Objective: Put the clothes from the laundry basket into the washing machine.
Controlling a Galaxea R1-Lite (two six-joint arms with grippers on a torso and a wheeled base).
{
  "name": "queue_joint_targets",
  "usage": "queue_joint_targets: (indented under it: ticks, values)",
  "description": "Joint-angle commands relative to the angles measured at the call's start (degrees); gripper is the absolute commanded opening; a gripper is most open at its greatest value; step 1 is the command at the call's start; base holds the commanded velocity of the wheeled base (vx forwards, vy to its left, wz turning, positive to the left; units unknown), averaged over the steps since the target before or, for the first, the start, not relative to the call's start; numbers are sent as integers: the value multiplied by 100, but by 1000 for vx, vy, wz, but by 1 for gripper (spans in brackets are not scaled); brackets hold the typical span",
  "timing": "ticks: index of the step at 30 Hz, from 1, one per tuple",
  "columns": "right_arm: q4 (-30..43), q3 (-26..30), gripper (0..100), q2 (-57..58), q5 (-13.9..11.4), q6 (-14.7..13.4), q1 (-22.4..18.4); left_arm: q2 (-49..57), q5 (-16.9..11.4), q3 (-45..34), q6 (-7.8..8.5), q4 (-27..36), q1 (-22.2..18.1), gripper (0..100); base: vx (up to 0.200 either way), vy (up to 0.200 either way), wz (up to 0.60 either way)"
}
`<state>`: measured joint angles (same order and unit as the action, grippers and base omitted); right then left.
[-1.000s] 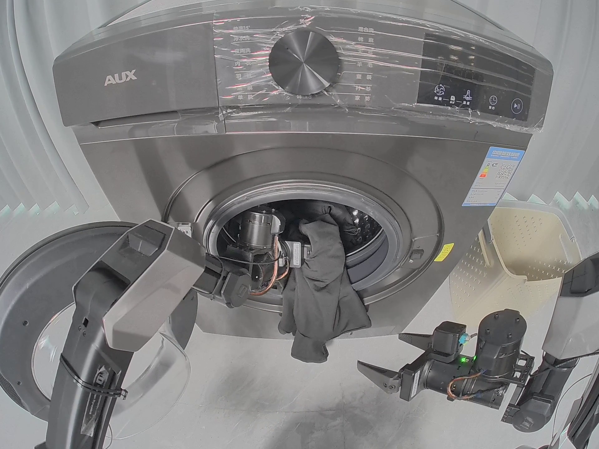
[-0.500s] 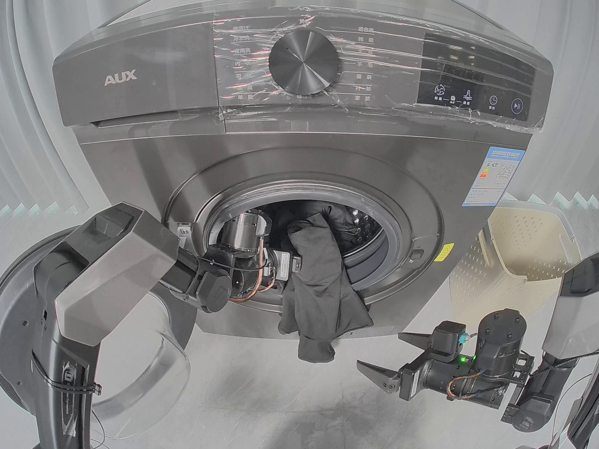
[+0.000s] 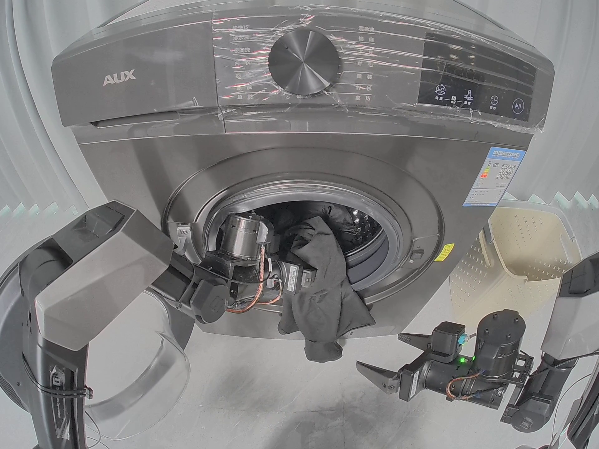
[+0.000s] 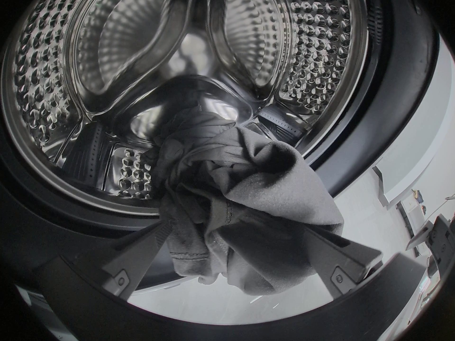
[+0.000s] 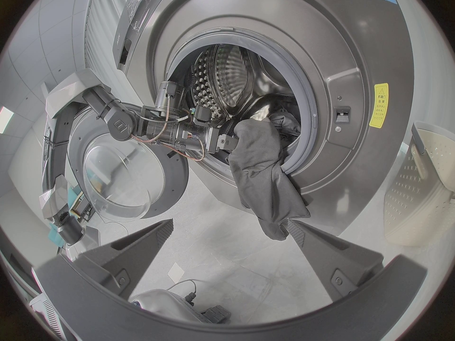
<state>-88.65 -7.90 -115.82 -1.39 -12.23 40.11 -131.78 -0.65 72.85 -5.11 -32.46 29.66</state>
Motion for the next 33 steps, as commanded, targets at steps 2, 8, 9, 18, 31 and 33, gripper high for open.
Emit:
queue_joint_targets:
  ticks: [2, 8, 9, 18, 31, 33]
  values:
    - [-3, -1, 100, -19, -2, 1, -3, -102, -85, 45, 19, -14, 154, 100, 0, 0, 0]
    - [-3, -1, 100, -28, -2, 1, 6, -427, -278, 291, 10, -190, 233, 100, 0, 0, 0]
    - [-3, -1, 100, -28, -2, 1, 6, -463, -322, 317, 10, -217, 242, 100, 0, 0, 0]
    - [-3, -1, 100, -28, -2, 1, 6, -814, -647, 537, 10, -252, 365, 100, 0, 0, 0]
    - [-12, -10, 100, -63, -2, 1, 32, -1746, -340, 1829, 1, -234, 312, 0, 0, 0, 0]
    - [-12, -10, 100, -63, -2, 1, 32, -1711, -331, 1838, -34, -252, 304, 0, 0, 0, 0]
